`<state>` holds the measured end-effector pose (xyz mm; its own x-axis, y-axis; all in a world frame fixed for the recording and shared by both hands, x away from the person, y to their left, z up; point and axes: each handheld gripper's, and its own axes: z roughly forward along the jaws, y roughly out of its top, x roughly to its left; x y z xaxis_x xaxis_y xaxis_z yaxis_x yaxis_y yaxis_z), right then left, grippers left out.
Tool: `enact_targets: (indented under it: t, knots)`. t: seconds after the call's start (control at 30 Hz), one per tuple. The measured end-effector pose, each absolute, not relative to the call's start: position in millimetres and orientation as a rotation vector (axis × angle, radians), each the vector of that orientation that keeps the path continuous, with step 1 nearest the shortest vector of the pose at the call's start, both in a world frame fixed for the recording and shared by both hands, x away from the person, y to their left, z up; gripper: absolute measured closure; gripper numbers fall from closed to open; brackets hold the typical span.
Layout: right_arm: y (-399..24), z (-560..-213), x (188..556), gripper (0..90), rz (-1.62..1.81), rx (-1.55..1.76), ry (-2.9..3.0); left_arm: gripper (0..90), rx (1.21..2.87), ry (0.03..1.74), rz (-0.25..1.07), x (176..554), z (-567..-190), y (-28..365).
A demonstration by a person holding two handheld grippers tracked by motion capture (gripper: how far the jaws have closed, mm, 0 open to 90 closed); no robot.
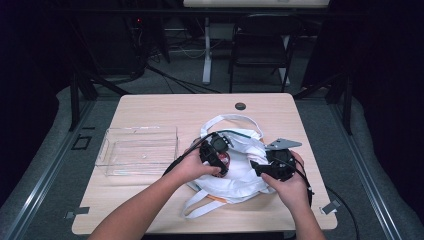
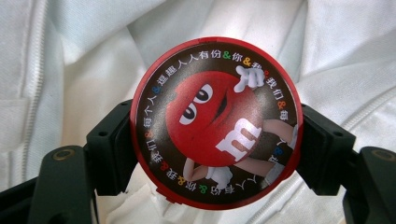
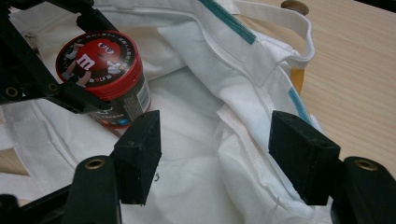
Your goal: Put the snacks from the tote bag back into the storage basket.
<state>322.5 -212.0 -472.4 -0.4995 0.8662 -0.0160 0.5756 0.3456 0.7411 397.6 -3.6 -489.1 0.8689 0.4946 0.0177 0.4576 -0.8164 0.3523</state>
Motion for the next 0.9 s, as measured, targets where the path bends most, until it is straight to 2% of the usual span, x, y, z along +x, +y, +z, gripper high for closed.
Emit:
enact_targets:
  t: [0.9]
  knots:
    - [-212.8, -471.5, 322.0, 34.5, 0.967, 1.260, 2.202, 25.8, 2.660, 0.713, 0.180, 393.9, -462.7, 7.0]
